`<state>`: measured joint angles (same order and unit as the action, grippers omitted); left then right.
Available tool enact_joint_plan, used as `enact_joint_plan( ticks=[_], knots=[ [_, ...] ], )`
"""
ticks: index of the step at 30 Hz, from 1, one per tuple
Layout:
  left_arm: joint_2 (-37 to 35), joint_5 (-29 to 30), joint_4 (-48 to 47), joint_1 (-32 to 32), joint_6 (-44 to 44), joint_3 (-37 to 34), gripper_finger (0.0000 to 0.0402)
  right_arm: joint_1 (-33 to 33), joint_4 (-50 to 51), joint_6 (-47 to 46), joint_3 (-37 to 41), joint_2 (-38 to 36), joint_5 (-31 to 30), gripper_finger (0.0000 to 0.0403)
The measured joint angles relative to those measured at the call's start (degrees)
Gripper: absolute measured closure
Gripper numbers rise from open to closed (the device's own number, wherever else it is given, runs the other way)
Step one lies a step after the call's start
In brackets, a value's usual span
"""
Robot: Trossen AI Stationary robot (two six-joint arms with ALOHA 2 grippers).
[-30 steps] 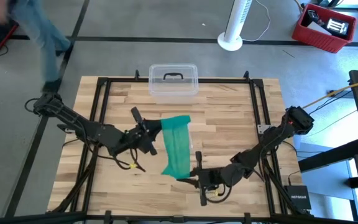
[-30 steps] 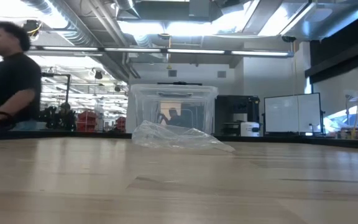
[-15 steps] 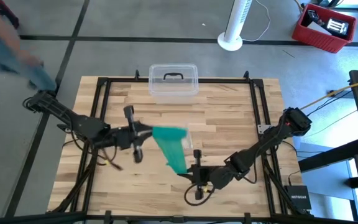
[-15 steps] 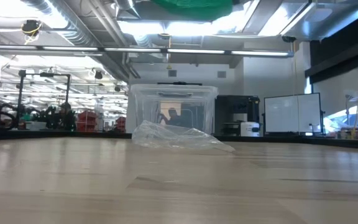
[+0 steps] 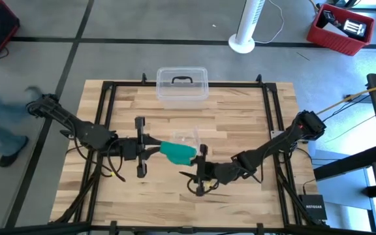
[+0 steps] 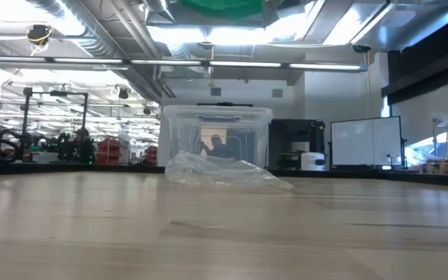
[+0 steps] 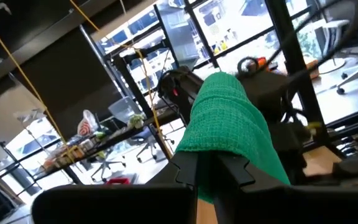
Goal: Roll bandage
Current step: Roll the green bandage
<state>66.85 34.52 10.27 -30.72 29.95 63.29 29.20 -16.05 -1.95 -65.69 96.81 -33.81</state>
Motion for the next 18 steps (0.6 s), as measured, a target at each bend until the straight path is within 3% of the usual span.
enact_joint_plan(
  ticks=[8,15,18],
  knots=[
    [0.0,1.0,-1.12,0.46,0.0,0.0,0.0389,0.85,6.04,3.7,-4.83,-2.84,-1.87,0.015],
    [0.0,1.19,-1.3,0.44,0.22,0.0,0.0389,0.84,17.11,-0.72,-8.39,-3.07,-3.23,0.0144],
    [0.0,1.31,-1.34,0.44,0.2,0.0,0.0389,1.4,16.6,-2.71,-7.37,-2.61,-0.88,0.0156]
  ],
)
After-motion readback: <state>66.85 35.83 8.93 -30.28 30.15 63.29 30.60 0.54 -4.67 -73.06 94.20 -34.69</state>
